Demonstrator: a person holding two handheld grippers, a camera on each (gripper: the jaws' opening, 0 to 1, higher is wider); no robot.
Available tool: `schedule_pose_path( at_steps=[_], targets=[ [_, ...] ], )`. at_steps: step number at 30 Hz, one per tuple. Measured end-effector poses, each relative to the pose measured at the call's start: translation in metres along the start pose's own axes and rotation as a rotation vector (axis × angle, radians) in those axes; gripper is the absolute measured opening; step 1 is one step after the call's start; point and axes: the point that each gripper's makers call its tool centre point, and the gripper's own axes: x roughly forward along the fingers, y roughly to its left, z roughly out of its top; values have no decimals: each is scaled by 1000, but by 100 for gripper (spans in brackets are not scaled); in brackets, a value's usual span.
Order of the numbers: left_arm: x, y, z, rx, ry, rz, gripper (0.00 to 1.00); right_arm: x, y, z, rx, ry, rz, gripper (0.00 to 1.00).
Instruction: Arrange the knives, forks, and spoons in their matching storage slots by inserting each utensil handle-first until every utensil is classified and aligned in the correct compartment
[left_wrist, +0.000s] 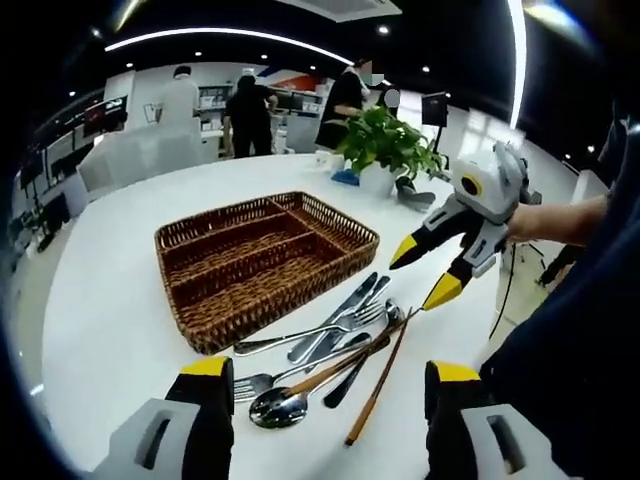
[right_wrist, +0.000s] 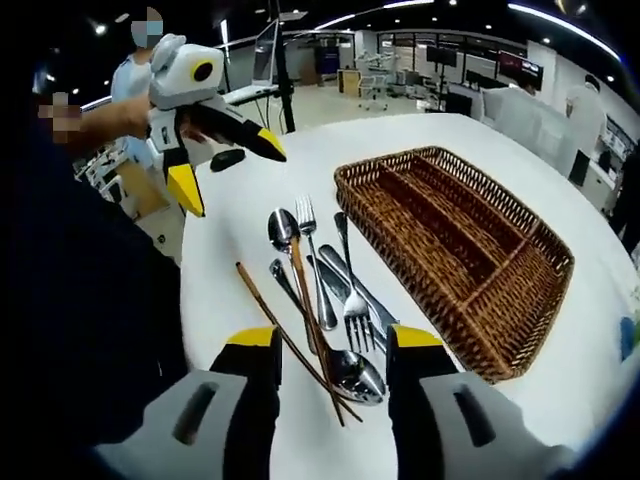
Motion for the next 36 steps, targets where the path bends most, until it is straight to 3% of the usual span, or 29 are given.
schedule_pose_path(
  at_steps=[4,15,20,36],
  targets=[
    [-1,4,3,-21,-5,14,88,13,3,-2,-15,17,24,39],
    [0,14,0,-35,48,39,93,46,18,-8,-79,71,91,29],
    [-1,17,1,-41,45,45,94,56,20,-8,-101,87,111,22],
    [2,23,-2,-50,54,54,93,75,26,-11,-90,108,155,11]
  ],
)
